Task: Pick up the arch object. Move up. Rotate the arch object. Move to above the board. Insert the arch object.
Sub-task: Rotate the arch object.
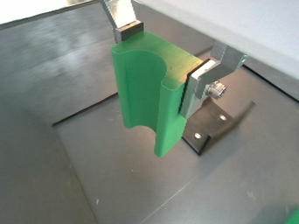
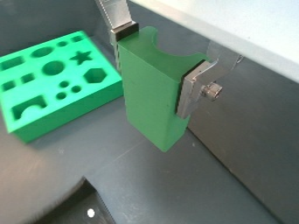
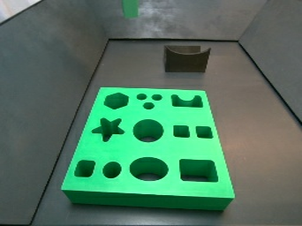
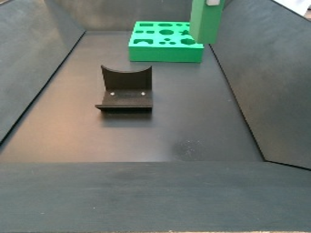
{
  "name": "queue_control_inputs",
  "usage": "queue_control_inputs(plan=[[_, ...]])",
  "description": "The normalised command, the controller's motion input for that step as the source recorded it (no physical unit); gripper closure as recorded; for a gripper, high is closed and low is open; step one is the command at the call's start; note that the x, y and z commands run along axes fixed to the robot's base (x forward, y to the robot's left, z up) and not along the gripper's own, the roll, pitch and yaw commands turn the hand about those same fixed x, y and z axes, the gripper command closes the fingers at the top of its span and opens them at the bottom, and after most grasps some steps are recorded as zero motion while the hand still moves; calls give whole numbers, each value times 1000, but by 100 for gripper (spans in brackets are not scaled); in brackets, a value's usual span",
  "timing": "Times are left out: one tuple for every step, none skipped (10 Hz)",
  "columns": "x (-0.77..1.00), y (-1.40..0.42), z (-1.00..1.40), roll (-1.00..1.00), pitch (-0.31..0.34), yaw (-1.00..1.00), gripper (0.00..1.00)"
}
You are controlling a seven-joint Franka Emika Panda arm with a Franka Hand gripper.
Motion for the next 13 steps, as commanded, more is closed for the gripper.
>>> queue_control_inputs(plan=[[36,-11,-4,-1,23,-1000,100],[35,-6,-4,-1,24,-1000,100],[34,0,-4,-1,26,-1000,100],[34,3,-5,-1,28,-1000,100],[34,4,-5,-1,30,-1000,100],[33,6,-5,-1,32,-1000,100],[33,7,-5,-1,35,-1000,100],[33,7,-5,-1,39,-1000,100],[33,8,-5,-1,44,-1000,100],[33,9,-5,-1,49,-1000,100],[33,9,-5,-1,56,-1000,100],[33,9,-5,-2,65,-1000,100],[33,10,-4,-2,81,-1000,100]])
